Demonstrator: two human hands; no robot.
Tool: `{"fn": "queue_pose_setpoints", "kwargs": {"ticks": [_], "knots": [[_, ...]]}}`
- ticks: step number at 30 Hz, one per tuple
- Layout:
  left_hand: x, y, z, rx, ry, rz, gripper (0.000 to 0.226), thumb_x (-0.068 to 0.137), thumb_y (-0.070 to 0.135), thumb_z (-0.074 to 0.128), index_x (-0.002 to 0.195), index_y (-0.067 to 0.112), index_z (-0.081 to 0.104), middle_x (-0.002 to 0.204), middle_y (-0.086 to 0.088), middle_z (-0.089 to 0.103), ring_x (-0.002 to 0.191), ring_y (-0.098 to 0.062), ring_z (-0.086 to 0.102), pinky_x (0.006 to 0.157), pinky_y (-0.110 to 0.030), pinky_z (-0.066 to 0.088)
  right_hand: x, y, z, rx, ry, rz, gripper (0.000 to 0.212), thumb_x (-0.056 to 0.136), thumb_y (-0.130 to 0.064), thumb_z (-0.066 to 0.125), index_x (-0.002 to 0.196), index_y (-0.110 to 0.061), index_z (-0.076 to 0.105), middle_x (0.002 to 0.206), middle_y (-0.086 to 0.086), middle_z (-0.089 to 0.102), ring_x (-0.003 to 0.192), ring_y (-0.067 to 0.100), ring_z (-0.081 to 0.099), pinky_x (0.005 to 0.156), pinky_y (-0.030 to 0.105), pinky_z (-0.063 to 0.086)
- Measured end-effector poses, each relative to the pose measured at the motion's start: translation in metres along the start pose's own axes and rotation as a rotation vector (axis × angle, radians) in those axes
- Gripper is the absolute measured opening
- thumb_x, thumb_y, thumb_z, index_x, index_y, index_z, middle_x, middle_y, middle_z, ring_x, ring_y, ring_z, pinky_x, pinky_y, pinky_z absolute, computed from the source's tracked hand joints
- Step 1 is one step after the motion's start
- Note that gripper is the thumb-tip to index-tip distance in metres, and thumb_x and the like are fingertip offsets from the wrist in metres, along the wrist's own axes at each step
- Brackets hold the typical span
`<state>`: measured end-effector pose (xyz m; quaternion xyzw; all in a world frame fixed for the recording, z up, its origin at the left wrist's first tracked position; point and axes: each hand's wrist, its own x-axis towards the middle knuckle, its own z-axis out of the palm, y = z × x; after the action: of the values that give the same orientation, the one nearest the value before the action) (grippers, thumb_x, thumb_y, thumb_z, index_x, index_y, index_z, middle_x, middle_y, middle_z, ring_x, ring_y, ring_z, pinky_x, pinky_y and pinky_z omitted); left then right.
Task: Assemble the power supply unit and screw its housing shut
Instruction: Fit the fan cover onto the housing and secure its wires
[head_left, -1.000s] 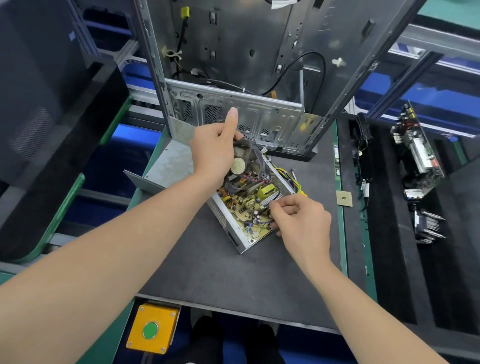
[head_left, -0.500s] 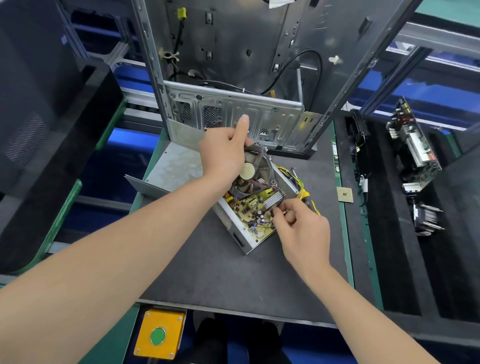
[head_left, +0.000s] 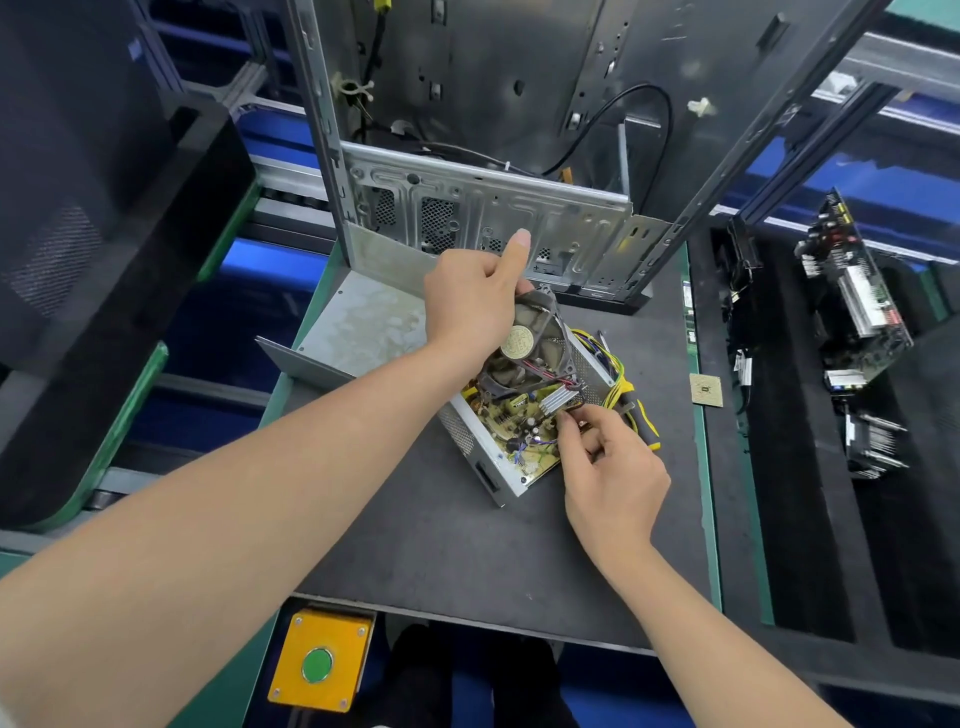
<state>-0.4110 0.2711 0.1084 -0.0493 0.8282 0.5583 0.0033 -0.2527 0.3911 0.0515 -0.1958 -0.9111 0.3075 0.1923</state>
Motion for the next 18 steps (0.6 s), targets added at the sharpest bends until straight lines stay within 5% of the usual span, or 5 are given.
{"fn": "queue_pose_setpoints", "kwargs": {"ticks": [5, 13, 18], "knots": [[0.0011, -0.0012, -0.0003, 0.006, -0.007, 0.001, 0.064, 0.102, 0.057, 0.052, 0.058, 0.016, 0.074, 0.050, 0.021, 0.063, 0.059, -0.003, 0.061, 0.078, -0.032, 0.049, -0.0004, 0.0015, 0.0029, 0.002, -0.007, -0.012, 0.006, 0.095, -0.025, 0.074, 0.089, -0.025, 0.073, 0.058, -0.005, 0.051, 0.066, 0.015, 0.055, 0.062, 0.039, 0.050], [0.0021, -0.0051, 0.0006, 0.001, -0.002, 0.008, 0.063, 0.102, 0.058, 0.052, 0.054, 0.021, 0.071, 0.046, 0.015, 0.059, 0.051, 0.001, 0.055, 0.063, -0.028, 0.038, -0.0030, 0.0030, 0.0059, -0.006, 0.025, -0.058, 0.005, 0.094, -0.021, 0.076, 0.089, -0.021, 0.074, 0.057, -0.006, 0.050, 0.063, 0.016, 0.054, 0.056, 0.039, 0.049], [0.0018, -0.0079, 0.0014, 0.001, 0.004, 0.019, 0.062, 0.101, 0.060, 0.052, 0.054, 0.023, 0.072, 0.053, 0.007, 0.065, 0.057, -0.005, 0.060, 0.073, -0.032, 0.047, -0.0059, 0.0013, 0.0072, -0.009, 0.036, -0.057, 0.009, 0.092, -0.020, 0.078, 0.086, -0.022, 0.072, 0.056, -0.005, 0.048, 0.061, 0.016, 0.053, 0.053, 0.040, 0.048]]}}
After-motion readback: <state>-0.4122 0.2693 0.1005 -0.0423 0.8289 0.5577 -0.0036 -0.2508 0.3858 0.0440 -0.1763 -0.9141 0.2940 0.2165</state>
